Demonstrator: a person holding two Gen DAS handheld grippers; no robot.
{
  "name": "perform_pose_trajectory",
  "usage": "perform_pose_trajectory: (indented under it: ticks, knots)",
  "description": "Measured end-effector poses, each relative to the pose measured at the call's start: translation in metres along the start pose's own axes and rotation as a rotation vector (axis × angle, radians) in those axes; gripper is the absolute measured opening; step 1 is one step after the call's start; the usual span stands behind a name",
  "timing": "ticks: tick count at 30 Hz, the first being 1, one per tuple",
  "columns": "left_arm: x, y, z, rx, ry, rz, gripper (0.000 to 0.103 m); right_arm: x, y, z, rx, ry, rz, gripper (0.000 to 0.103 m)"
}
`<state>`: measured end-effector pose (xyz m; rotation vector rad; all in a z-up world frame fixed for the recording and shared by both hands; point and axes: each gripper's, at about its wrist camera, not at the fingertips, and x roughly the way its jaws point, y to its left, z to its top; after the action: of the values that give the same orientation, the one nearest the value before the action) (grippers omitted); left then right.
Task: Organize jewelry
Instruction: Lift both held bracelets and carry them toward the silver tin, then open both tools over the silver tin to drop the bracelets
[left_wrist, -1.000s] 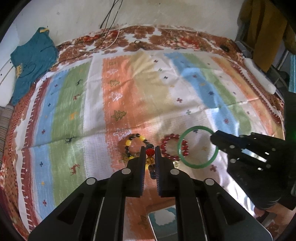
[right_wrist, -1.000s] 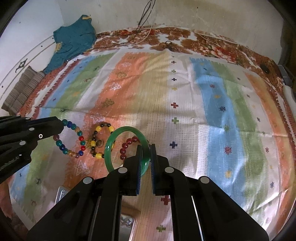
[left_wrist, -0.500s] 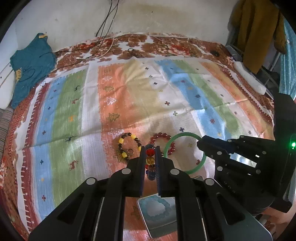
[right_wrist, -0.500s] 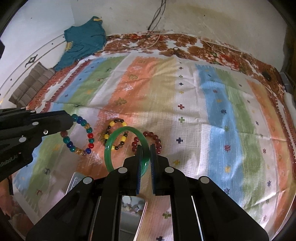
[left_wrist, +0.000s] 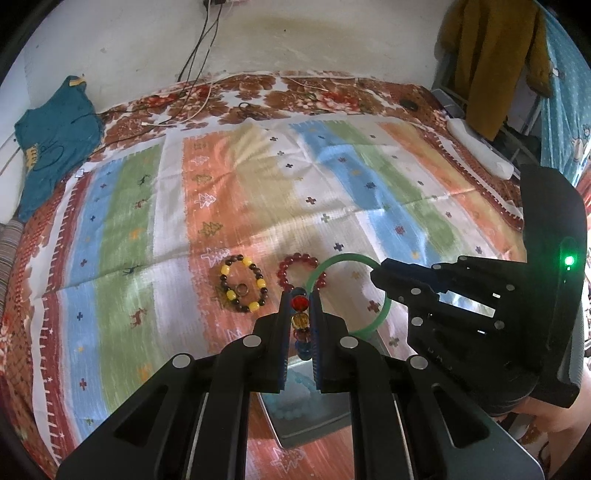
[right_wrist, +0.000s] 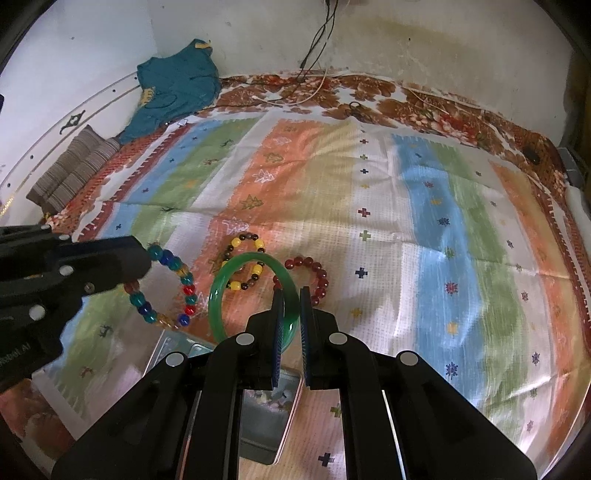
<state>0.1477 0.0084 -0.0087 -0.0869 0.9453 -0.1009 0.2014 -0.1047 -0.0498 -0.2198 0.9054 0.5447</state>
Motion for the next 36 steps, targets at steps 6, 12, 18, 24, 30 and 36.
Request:
perform_pose_trajectory:
  ticks: [6, 12, 18, 24, 30, 36]
  knots:
    - [-0.013, -0.006, -0.011, 0.004, -0.015, -0.014, 0.009, -0.009, 0.0, -0.009, 0.01, -0.002, 0.003, 0.01]
    - [-0.024, -0.012, -0.022, 0.011, -0.03, -0.021, 0.009, -0.022, 0.004, -0.02, -0.001, -0.011, 0.014, 0.01]
    - [-0.029, -0.014, -0.031, 0.007, -0.036, -0.019, 0.009, -0.027, 0.008, -0.03, -0.008, -0.005, 0.015, 0.01]
    - [-0.032, -0.015, -0.037, 0.006, -0.034, -0.023, 0.009, -0.029, 0.013, -0.038, -0.014, 0.004, 0.027, 0.01]
    - [-0.028, -0.008, -0.042, -0.027, -0.013, 0.032, 0.019, -0.027, 0.012, -0.04, 0.003, 0.011, 0.019, 0.039]
    - [-0.027, 0.007, -0.039, -0.075, -0.014, 0.054, 0.032, -0.022, 0.002, -0.04, 0.028, 0.034, -0.005, 0.039]
